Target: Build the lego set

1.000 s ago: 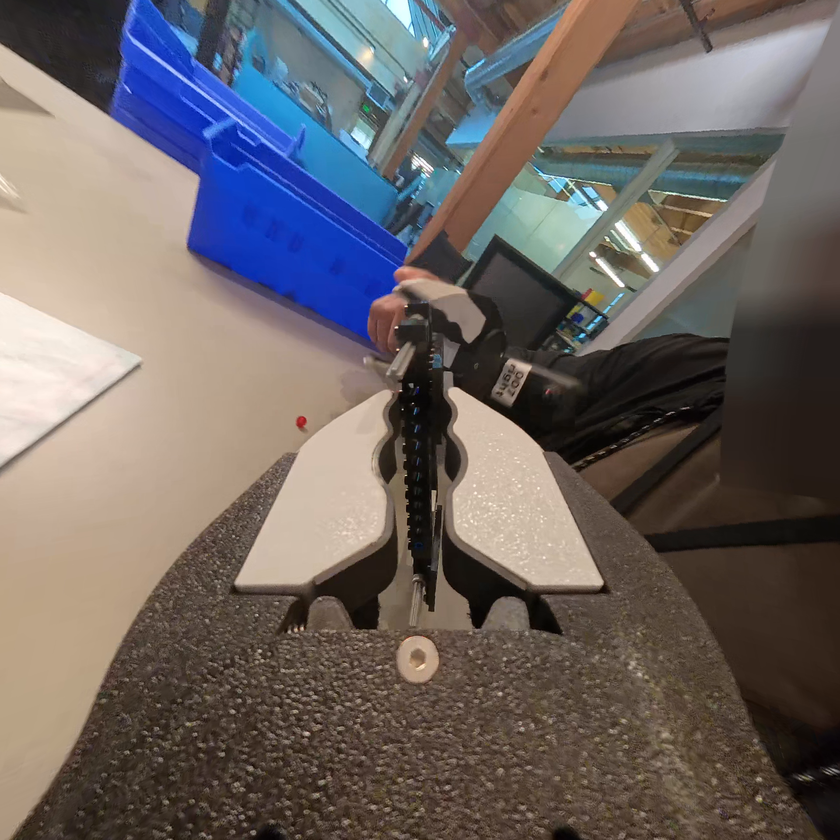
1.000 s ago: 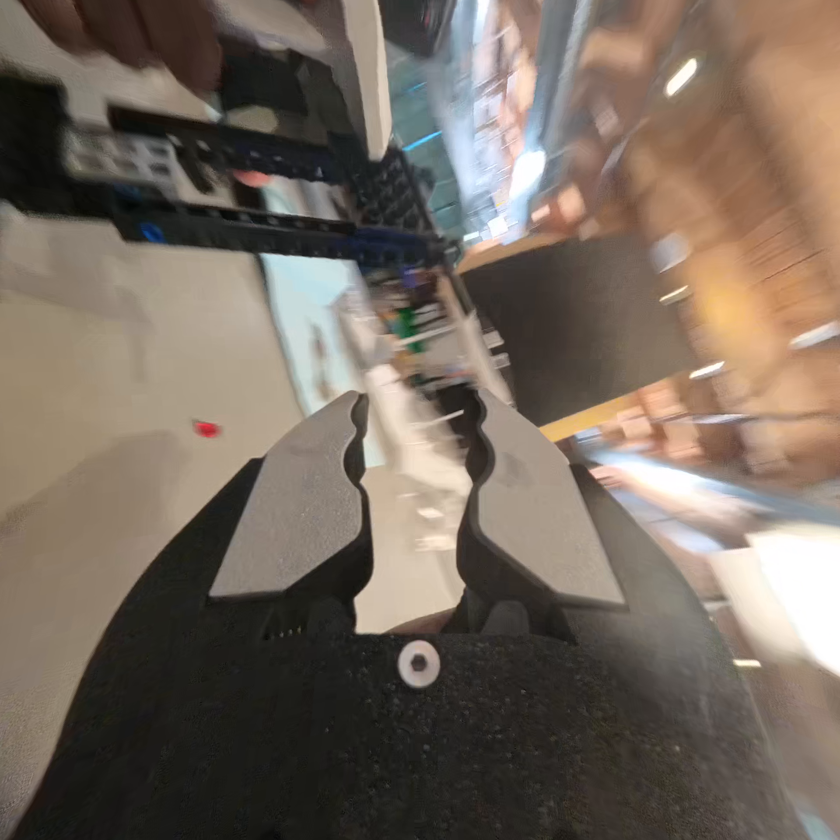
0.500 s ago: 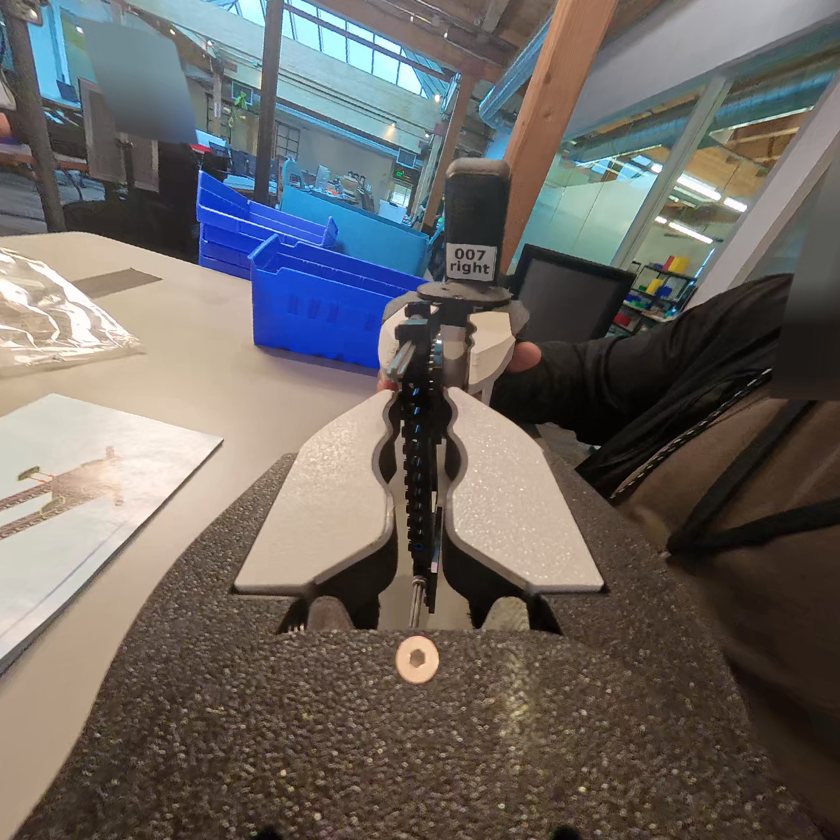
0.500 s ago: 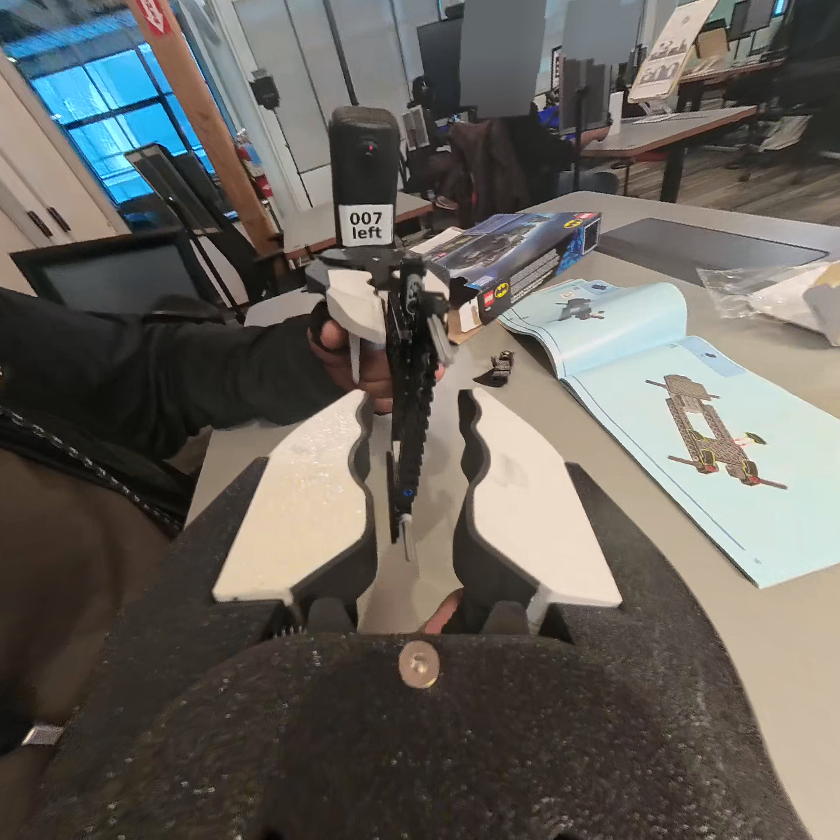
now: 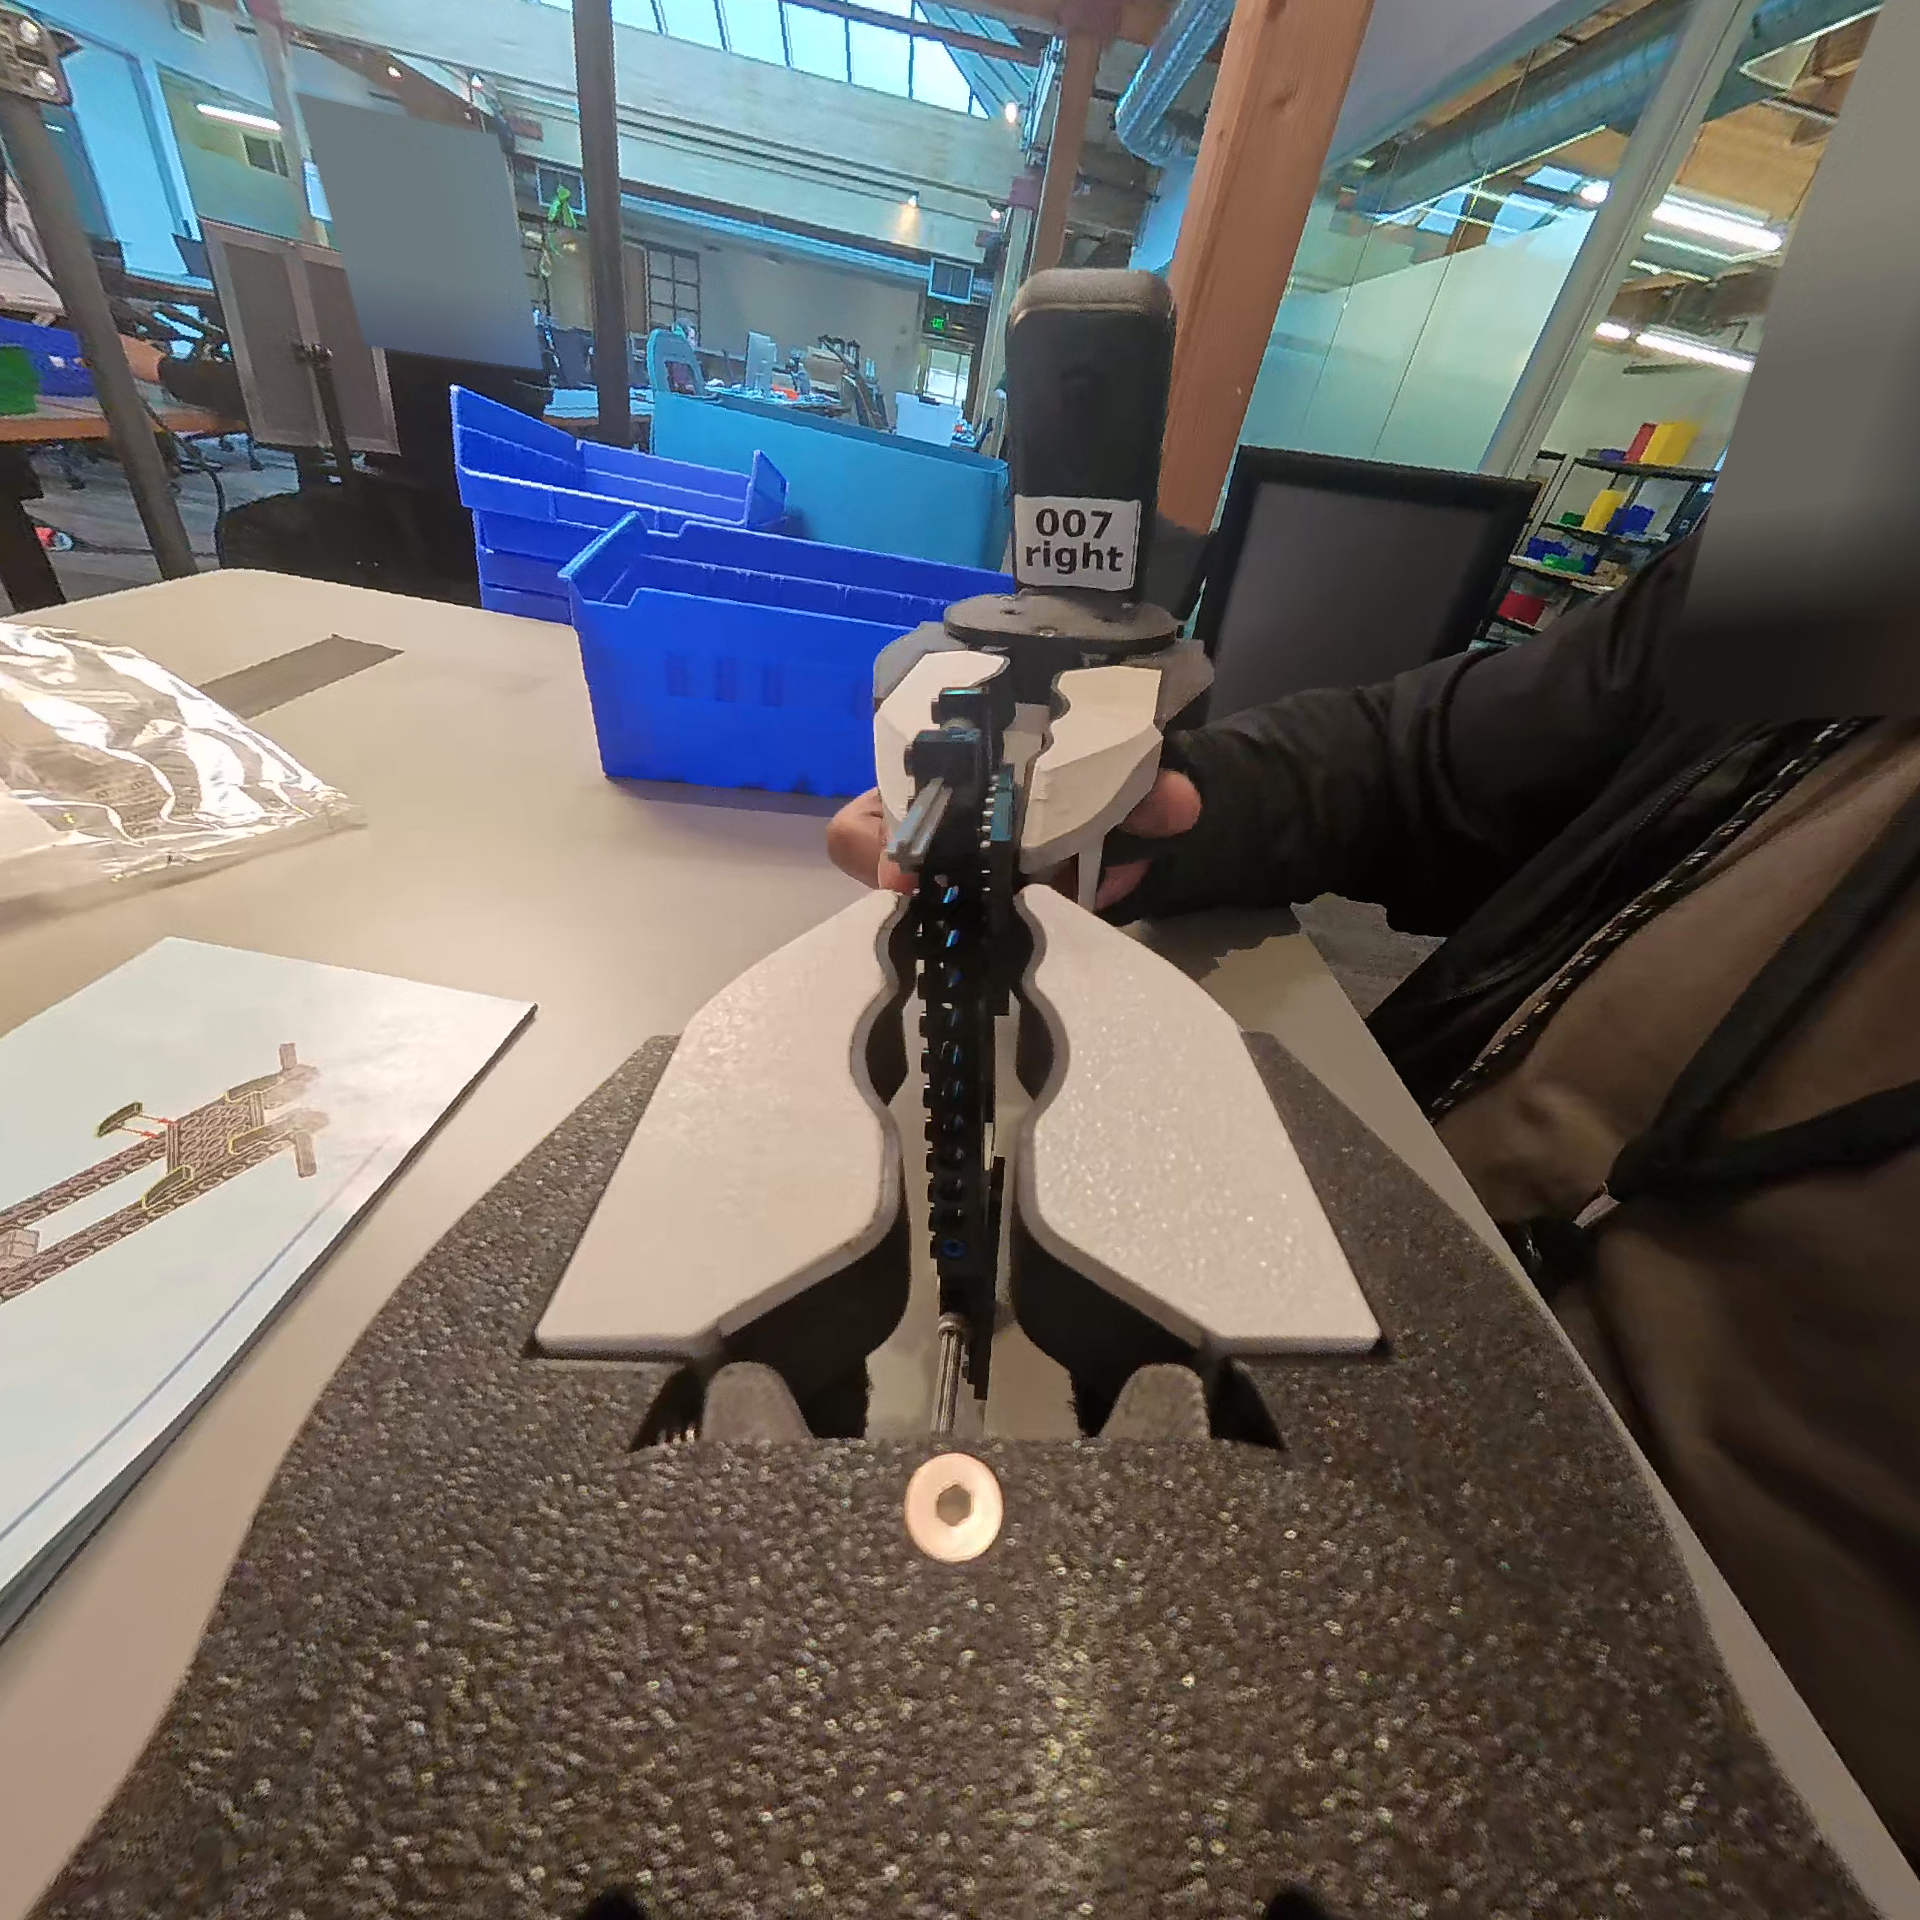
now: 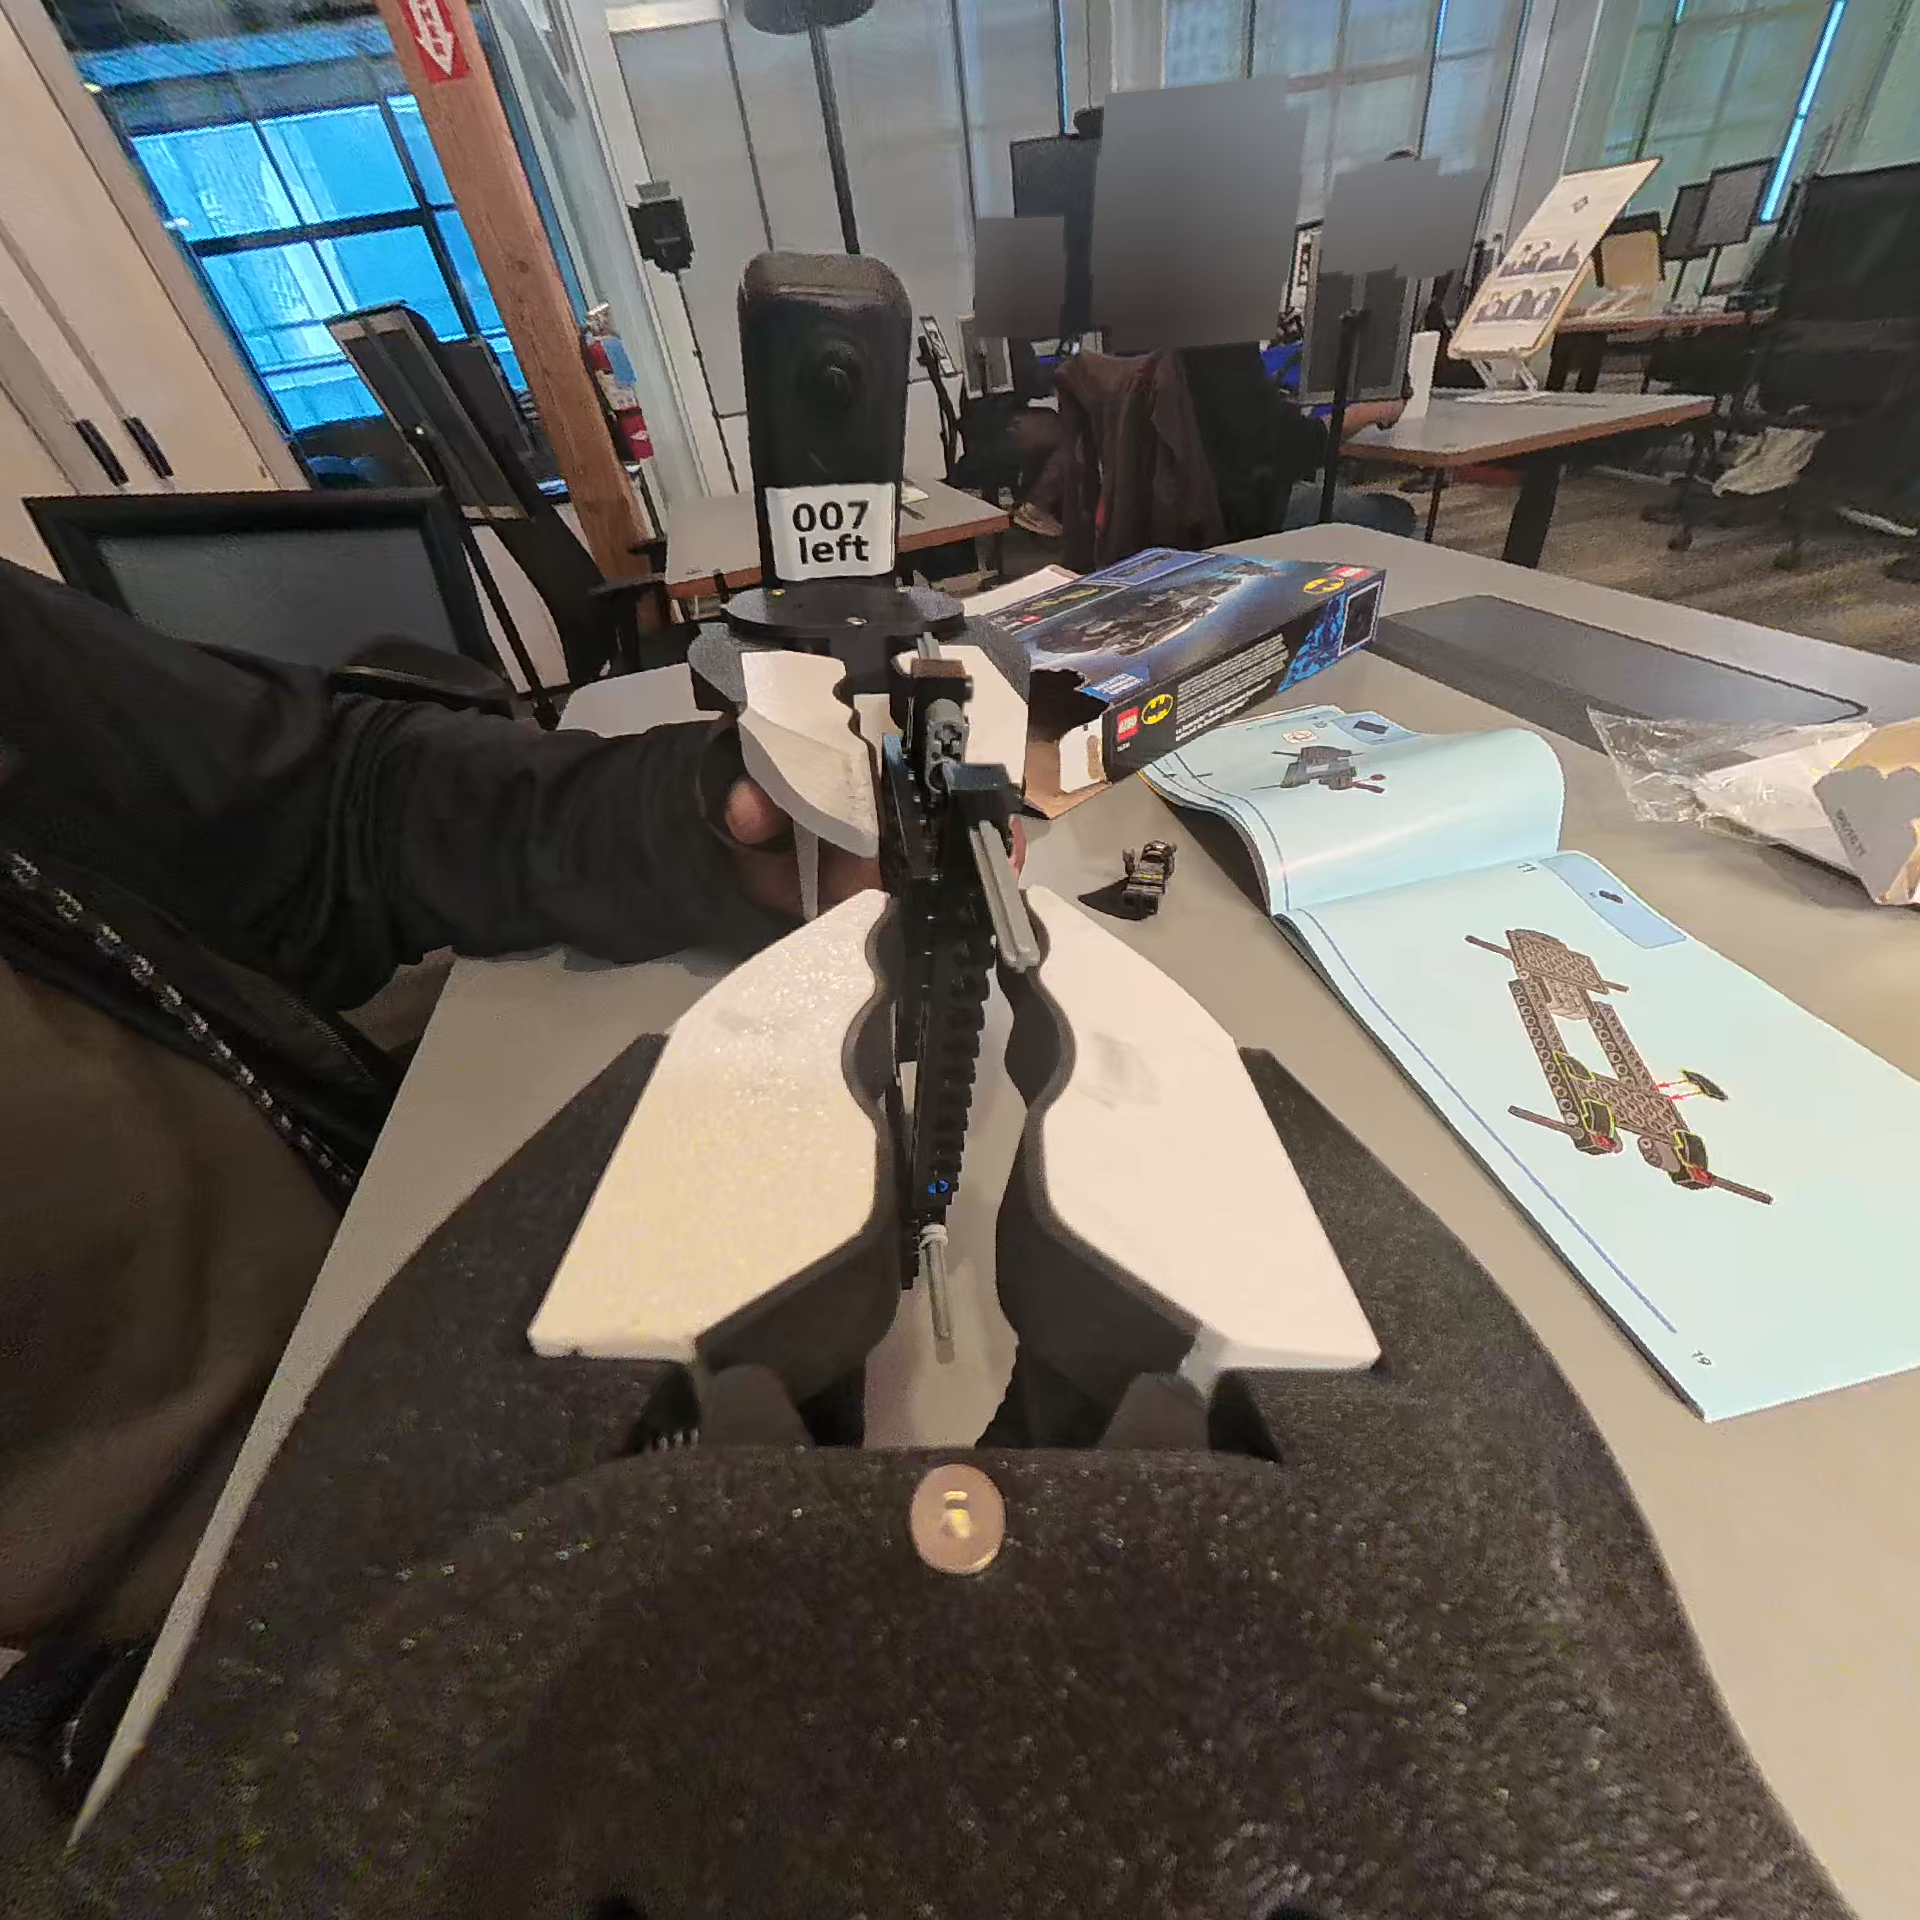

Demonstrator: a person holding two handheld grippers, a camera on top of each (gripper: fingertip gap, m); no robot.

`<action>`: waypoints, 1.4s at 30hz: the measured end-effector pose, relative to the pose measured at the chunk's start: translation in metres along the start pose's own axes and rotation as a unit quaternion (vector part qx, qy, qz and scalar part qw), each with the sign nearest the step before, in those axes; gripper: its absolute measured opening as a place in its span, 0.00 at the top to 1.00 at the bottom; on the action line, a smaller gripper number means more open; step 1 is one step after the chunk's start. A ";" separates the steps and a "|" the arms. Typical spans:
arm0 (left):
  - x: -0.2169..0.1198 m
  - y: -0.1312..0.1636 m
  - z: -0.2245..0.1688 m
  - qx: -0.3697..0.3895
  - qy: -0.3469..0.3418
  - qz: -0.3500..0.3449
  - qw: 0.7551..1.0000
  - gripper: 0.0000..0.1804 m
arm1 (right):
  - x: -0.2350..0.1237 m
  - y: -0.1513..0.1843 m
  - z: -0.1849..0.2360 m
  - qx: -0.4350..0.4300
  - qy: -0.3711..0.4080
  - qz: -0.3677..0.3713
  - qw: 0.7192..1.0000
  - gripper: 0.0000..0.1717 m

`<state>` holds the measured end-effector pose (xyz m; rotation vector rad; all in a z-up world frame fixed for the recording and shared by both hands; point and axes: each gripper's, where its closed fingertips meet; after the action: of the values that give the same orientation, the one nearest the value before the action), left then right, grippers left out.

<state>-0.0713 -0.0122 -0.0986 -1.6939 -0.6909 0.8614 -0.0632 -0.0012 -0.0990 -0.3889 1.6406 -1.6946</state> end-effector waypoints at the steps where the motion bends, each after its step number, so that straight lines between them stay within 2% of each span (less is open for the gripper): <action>1: 0.001 0.000 0.000 0.002 -0.002 0.001 1.000 0.91 | -0.001 0.000 0.000 -0.003 -0.001 -0.002 1.000 0.90; 8: 0.002 -0.001 -0.003 0.008 -0.001 -0.004 1.000 0.91 | -0.002 0.001 0.001 -0.004 -0.016 0.000 1.000 0.90; 18: 0.005 -0.003 -0.012 0.052 -0.007 -0.020 0.998 0.91 | -0.007 0.001 0.008 -0.053 -0.016 -0.005 0.998 0.90; 31: 0.001 -0.001 -0.010 0.049 0.013 -0.045 0.998 0.91 | -0.003 -0.001 0.005 -0.089 0.060 -0.004 0.994 0.89; 36: 0.001 0.000 -0.013 0.054 0.025 -0.052 0.997 0.91 | -0.002 0.002 0.006 -0.079 0.056 0.003 0.995 0.85; 42: -0.001 -0.003 -0.014 0.054 0.030 -0.062 0.996 0.91 | 0.000 0.008 0.007 -0.077 0.053 0.012 0.996 0.85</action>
<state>-0.0605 -0.0200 -0.0932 -1.5570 -0.6892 0.7457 -0.0565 -0.0058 -0.1054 -0.3552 1.8533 -1.6001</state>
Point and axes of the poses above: each gripper's, where its closed fingertips meet, x out along the fingers, y out of its underside, z = x × y across the jaws, and after that the axes turned 11 degrees about z, right-handed
